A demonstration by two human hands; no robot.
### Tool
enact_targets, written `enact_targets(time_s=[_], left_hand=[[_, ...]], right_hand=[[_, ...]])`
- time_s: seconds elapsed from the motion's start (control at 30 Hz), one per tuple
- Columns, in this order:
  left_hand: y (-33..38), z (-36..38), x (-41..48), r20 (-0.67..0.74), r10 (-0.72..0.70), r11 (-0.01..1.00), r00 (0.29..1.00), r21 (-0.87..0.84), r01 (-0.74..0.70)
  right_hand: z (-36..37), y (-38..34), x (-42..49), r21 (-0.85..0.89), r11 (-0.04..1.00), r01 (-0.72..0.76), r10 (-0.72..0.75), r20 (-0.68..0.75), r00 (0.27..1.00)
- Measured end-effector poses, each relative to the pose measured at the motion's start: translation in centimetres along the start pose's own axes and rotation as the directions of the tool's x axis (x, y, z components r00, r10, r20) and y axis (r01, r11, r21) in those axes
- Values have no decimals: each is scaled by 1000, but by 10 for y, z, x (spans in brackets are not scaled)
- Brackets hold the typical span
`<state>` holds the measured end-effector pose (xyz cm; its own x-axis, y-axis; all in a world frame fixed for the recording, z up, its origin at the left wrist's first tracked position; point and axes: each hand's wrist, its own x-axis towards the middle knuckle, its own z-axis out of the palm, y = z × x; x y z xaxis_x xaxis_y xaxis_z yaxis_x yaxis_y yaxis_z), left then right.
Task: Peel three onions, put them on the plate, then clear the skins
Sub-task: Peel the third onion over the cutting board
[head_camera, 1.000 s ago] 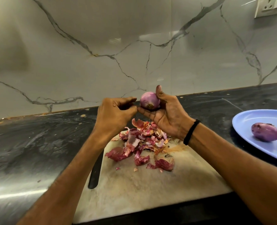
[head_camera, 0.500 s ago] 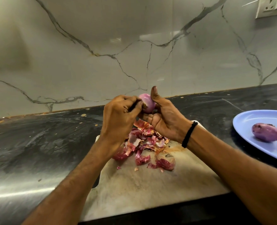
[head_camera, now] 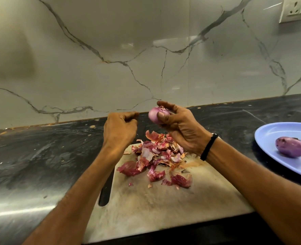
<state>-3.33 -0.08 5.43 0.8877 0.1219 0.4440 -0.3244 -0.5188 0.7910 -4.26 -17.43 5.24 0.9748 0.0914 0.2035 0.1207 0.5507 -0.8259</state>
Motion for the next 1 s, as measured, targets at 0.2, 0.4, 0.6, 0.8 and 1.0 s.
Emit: enact_targets(time_s=[0.2, 0.4, 0.6, 0.8, 1.0], left_hand=[[12, 0, -2, 194, -76, 962, 978, -245, 123], [13, 2, -5, 346, -107, 910, 932, -344, 232], [16, 4, -4, 242, -90, 849, 966, -488, 201], [13, 6, -2, 207, -68, 861, 976, -482, 162], [13, 8, -7, 257, 140, 961, 956, -267, -69]], right_hand=[[-6, 7, 4, -325, 926, 193, -185, 55, 981], [-6, 12, 3, -485, 841, 241, -216, 108, 970], [-4, 9, 2, -465, 841, 277, -242, 135, 961], [-2, 10, 4, -468, 806, 362, -341, 132, 931], [-3, 11, 5, -476, 806, 352, -374, 52, 926]])
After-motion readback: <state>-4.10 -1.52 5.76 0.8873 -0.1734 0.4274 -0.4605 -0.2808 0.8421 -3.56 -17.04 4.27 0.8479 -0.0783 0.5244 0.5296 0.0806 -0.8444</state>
